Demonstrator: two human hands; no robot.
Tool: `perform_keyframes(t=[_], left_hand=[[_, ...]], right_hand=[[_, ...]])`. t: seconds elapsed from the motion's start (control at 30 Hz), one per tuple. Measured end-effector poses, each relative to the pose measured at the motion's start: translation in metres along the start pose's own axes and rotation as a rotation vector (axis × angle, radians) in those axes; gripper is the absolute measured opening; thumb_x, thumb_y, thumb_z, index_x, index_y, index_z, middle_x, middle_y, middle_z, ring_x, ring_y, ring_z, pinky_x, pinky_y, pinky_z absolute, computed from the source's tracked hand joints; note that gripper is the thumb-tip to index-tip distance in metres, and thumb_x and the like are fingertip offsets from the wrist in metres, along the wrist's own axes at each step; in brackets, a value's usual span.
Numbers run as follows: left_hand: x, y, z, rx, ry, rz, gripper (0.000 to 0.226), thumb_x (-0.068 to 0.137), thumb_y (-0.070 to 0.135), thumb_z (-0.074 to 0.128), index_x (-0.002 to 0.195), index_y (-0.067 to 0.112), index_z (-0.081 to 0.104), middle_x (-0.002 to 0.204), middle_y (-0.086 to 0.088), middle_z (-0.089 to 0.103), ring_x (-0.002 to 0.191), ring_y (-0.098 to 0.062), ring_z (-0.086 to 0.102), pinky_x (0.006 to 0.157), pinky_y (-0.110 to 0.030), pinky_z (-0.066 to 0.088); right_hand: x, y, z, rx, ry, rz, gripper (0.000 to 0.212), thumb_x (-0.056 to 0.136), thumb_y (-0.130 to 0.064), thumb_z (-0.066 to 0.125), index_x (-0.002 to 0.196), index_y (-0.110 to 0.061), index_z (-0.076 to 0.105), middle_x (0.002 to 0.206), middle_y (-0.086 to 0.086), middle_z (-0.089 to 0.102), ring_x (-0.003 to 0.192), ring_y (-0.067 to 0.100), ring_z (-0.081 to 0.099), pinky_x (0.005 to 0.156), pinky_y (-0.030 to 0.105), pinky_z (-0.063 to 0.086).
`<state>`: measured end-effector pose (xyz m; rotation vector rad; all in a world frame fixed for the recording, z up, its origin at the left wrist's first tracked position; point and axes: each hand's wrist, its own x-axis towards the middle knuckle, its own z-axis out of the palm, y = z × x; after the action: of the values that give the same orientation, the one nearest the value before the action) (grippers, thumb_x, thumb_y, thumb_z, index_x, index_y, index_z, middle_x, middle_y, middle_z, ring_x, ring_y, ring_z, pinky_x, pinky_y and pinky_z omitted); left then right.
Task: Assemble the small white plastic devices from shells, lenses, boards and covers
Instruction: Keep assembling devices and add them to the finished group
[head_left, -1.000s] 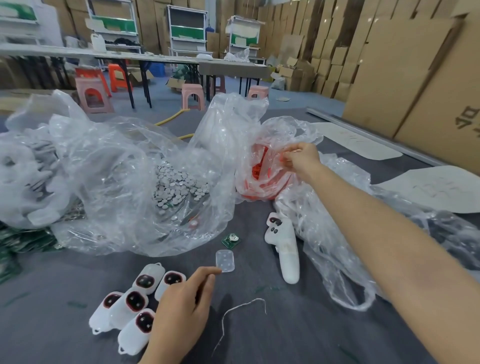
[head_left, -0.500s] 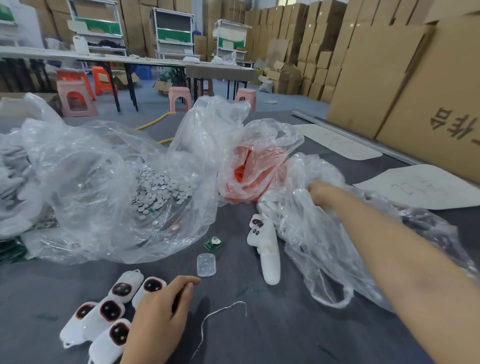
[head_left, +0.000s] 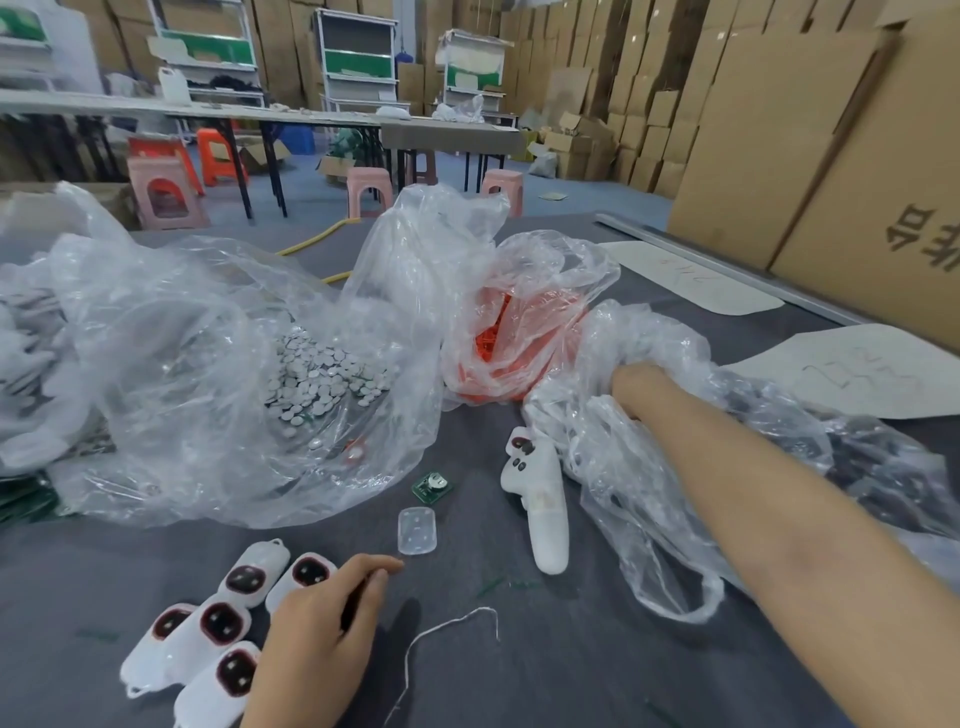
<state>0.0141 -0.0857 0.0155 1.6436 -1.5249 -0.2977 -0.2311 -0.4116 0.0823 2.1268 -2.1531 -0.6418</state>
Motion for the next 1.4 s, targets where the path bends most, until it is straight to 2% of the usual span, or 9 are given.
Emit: perform_keyframes(t=[0.1,0.3,0.47,0.67,0.73,0.8,0.93,1.07,1.4], left_hand=[[0.0,-0.001,0.001,0.001,0.004,-0.009,0.026,0.085,0.002,0.066,0.083,0.027,0.073,0.04,0.008,0.044,0.038,-0.002,0.042,0.045,-0.013,0.032],[0.0,-0.007,0.005,-0.019,0.018,-0.032,0.03,0.09,0.01,0.063,0.084,0.04,0.065,0.047,0.003,0.054,0.05,-0.009,0.052,0.055,-0.021,0.041],[0.0,-0.005,0.004,-0.034,0.008,-0.048,0.023,0.093,0.016,0.057,0.089,0.037,0.066,0.051,0.004,0.058,0.051,-0.01,0.055,0.054,-0.022,0.04],[-0.003,-0.005,0.005,-0.112,0.062,-0.037,0.027,0.092,0.012,0.059,0.101,0.038,0.063,0.066,0.015,0.063,0.062,-0.004,0.058,0.058,-0.011,0.041],[-0.005,-0.001,0.004,-0.274,0.122,-0.074,0.043,0.089,0.008,0.065,0.12,0.038,0.056,0.093,0.019,0.066,0.085,-0.001,0.063,0.075,-0.008,0.045],[-0.008,0.001,0.004,-0.501,0.103,-0.166,0.057,0.087,0.017,0.069,0.133,0.041,0.043,0.115,0.015,0.062,0.101,-0.002,0.063,0.084,-0.012,0.047],[-0.018,0.005,0.009,-0.506,-0.053,-0.183,0.044,0.09,0.018,0.065,0.128,0.036,0.051,0.1,0.015,0.071,0.089,-0.006,0.07,0.078,-0.02,0.054],[-0.017,0.011,0.006,-0.354,-0.019,-0.183,0.017,0.095,0.008,0.056,0.087,0.018,0.067,0.071,0.003,0.072,0.063,-0.011,0.07,0.062,-0.025,0.055],[-0.02,0.01,-0.001,-0.39,0.063,-0.162,0.052,0.09,-0.008,0.054,0.109,0.039,0.066,0.078,0.02,0.065,0.07,0.003,0.059,0.066,-0.009,0.043]], right_hand=[[-0.005,0.0,0.002,0.066,0.026,0.039,0.073,0.095,-0.027,0.055,0.153,-0.013,0.012,0.154,0.012,0.028,0.138,0.033,0.033,0.109,0.042,0.033],[-0.028,0.022,-0.02,0.188,0.283,-0.066,0.033,0.092,-0.007,0.049,0.123,-0.002,0.058,0.132,0.02,0.053,0.119,0.035,0.052,0.1,0.037,0.041],[-0.06,0.042,-0.052,0.396,0.689,-0.175,0.022,0.088,0.002,0.046,0.094,-0.003,0.065,0.101,0.021,0.062,0.09,0.035,0.057,0.072,0.036,0.044],[-0.124,0.047,-0.087,0.86,1.19,-0.422,0.015,0.09,-0.003,0.049,0.092,-0.003,0.064,0.09,0.016,0.062,0.085,0.028,0.059,0.078,0.034,0.046],[-0.165,0.019,-0.08,1.369,1.004,-0.529,0.013,0.087,-0.002,0.057,0.085,-0.012,0.064,0.08,0.005,0.066,0.079,0.021,0.066,0.077,0.03,0.055],[-0.209,-0.026,-0.043,1.862,0.502,-0.625,0.018,0.086,0.004,0.06,0.081,-0.012,0.065,0.073,0.002,0.069,0.073,0.019,0.07,0.074,0.026,0.057],[-0.269,-0.116,0.054,2.202,-0.166,-0.44,0.02,0.084,0.014,0.058,0.074,-0.001,0.063,0.069,0.01,0.067,0.069,0.021,0.069,0.069,0.023,0.058],[-0.27,-0.143,0.077,2.262,-0.159,-0.321,0.023,0.083,0.014,0.06,0.067,-0.003,0.062,0.068,0.01,0.066,0.072,0.022,0.068,0.066,0.028,0.058],[-0.265,-0.135,0.093,2.011,0.12,-0.361,0.015,0.082,-0.003,0.071,0.077,-0.016,0.074,0.067,0.002,0.07,0.051,0.012,0.061,0.041,0.016,0.037]])
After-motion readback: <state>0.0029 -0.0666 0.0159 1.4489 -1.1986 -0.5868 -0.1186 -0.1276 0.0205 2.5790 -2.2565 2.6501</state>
